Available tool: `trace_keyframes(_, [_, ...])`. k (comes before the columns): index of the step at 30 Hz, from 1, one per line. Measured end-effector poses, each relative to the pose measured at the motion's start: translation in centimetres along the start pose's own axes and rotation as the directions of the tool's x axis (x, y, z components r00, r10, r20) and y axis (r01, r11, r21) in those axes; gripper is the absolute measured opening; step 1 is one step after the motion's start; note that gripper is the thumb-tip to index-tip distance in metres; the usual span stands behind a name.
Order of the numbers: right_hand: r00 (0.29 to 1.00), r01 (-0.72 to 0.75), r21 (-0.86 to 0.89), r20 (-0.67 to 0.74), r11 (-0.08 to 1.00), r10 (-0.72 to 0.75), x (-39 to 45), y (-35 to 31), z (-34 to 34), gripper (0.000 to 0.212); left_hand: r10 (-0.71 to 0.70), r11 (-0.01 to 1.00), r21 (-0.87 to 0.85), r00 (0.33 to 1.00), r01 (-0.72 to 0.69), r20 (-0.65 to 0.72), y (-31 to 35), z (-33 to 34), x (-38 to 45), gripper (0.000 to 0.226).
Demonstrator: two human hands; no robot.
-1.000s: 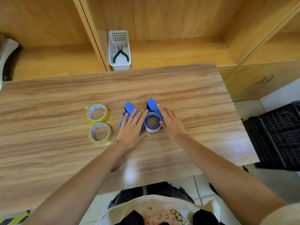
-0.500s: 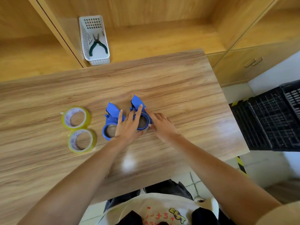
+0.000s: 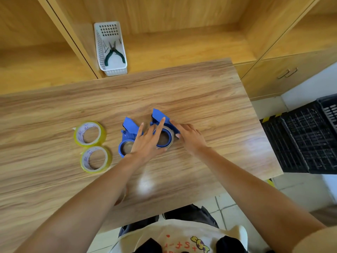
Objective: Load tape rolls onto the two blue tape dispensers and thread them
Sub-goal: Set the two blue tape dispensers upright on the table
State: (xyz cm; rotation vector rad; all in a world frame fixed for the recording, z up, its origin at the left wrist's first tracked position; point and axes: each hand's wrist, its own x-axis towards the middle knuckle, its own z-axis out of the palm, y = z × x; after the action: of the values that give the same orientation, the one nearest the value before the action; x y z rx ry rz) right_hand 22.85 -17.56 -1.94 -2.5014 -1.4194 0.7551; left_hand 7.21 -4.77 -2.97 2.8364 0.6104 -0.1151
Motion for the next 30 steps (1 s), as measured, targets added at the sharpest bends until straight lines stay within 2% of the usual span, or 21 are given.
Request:
trace_keyframes(5, [0.994,0.05,0.074,-0.103,0.996,-0.043,-0.3,-1.0,-1.6,0.05,0.036,0.997,-0.061,0.988,-0.045,-0.151,0.2,-1.4,-0.5,0.106])
trace_keyframes(10, [0.962,0.105,0.175,-0.269,0.979,-0.055,-1.1,-3.0,-3.3,0.038,0.027,0.976,-0.198,0.959,-0.086,-0.282,0.5,-3.7,-2.1,0.1])
trace_keyframes(13, [0.959,0.166,0.253,-0.268,0.953,-0.096,-1.7,-5.2,-3.0,0.041,0.006,0.964,-0.247,0.938,-0.097,-0.347,-0.3,-4.6,-4.5,0.096])
trace_keyframes(15, [0.952,0.236,0.268,-0.255,0.934,-0.167,-2.4,-7.0,-2.2,0.042,-0.031,0.944,-0.318,0.94,-0.084,-0.341,-1.4,-4.7,-7.0,0.092])
trace_keyframes(21, [0.945,0.325,0.317,-0.074,0.891,-0.319,-4.3,-12.8,1.5,0.034,-0.128,0.923,-0.385,0.939,-0.005,-0.32,-5.2,-3.6,-15.2,0.091])
trace_keyframes(25, [0.932,0.312,0.25,0.109,0.917,-0.347,-5.6,-15.7,4.1,0.038,-0.189,0.908,-0.413,0.95,0.073,-0.249,-6.7,-1.9,-20.0,0.091])
trace_keyframes(27, [0.919,0.308,0.257,0.169,0.916,-0.357,-6.3,-16.8,5.4,0.041,-0.242,0.897,-0.417,0.952,0.146,-0.187,-7.1,-1.0,-21.7,0.092])
trace_keyframes(30, [0.916,0.271,0.207,0.245,0.94,-0.318,-7.0,-17.4,7.4,0.046,-0.246,0.897,-0.407,0.96,0.172,-0.136,-7.5,0.3,-23.2,0.093])
